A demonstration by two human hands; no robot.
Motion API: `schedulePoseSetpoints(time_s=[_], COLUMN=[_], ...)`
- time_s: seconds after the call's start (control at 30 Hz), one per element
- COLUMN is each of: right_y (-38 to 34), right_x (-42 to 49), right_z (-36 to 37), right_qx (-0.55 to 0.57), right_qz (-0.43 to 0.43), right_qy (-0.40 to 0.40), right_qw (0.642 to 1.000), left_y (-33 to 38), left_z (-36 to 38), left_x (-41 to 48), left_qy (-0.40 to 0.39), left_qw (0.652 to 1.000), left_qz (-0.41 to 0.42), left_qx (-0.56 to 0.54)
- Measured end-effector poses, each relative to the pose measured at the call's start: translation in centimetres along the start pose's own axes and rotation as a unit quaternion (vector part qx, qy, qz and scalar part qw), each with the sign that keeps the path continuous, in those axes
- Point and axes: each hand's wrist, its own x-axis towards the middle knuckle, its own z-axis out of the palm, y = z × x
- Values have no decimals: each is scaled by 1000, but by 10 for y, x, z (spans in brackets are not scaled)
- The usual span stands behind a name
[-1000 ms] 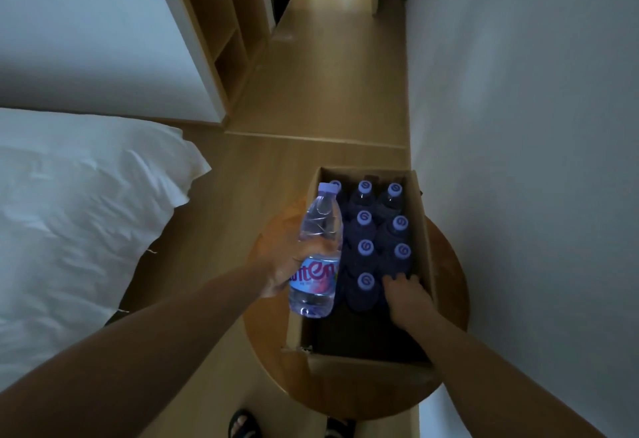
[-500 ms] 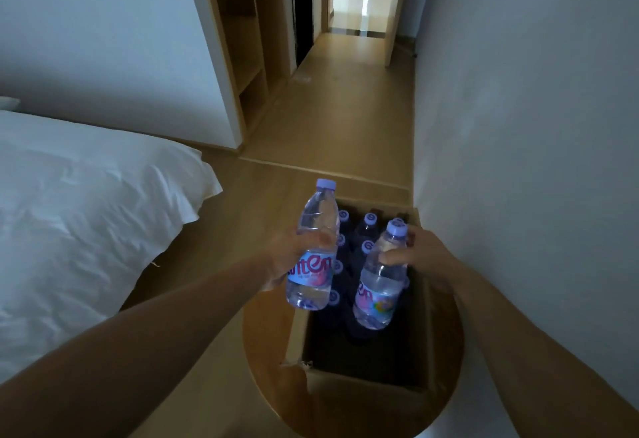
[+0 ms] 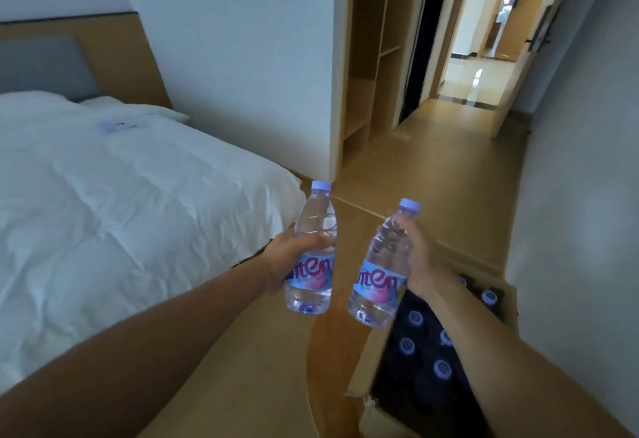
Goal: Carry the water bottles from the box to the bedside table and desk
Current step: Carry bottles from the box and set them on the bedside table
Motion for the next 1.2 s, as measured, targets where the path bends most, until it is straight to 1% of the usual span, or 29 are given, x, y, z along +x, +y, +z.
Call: schedulePoseSetpoints(time_s=[0.1,0.2,0.3,0.4,0.53,0.7,0.8,0.9,0.97,1.07,1.2], right_y=[9,21,37,62,102,160,189,216,232,256,292], right_x=[7,11,8,-2,-27,-66,-87,-99,-104,-112,-113], right_z=[46,99,161,229,318,420,479,532,567,620,690], right_qx=[-65,-104,-125,-163,-194,-187,-213,-248,-257,-258,-258], right_qz=[33,46,58,64,51,66,58,41,48,55,63], right_qy=[-85,-140,-179,-183,-201,-259,-305,-338,-352,-394,-435], right_qw=[994,984,974,967,959,945,927,907,899,880,860], left_y=[3,-1,-10,-22,-42,-61,-74,-85,-93,-106,-116], left_z=[-39,-84,-129,-179,-251,-322,-359,-393,-413,-442,-494], left_x=[-30,-62,-102,-152,-219,-306,-354,-396,-420,-451,-478], left_qy=[53,117,166,222,307,382,427,456,481,523,573], left_qw=[999,993,985,973,949,921,900,886,871,845,811], left_qz=[10,18,21,18,18,19,17,8,8,1,2], left_qx=[-3,-9,-43,-61,-74,-78,-82,-83,-94,-108,-117])
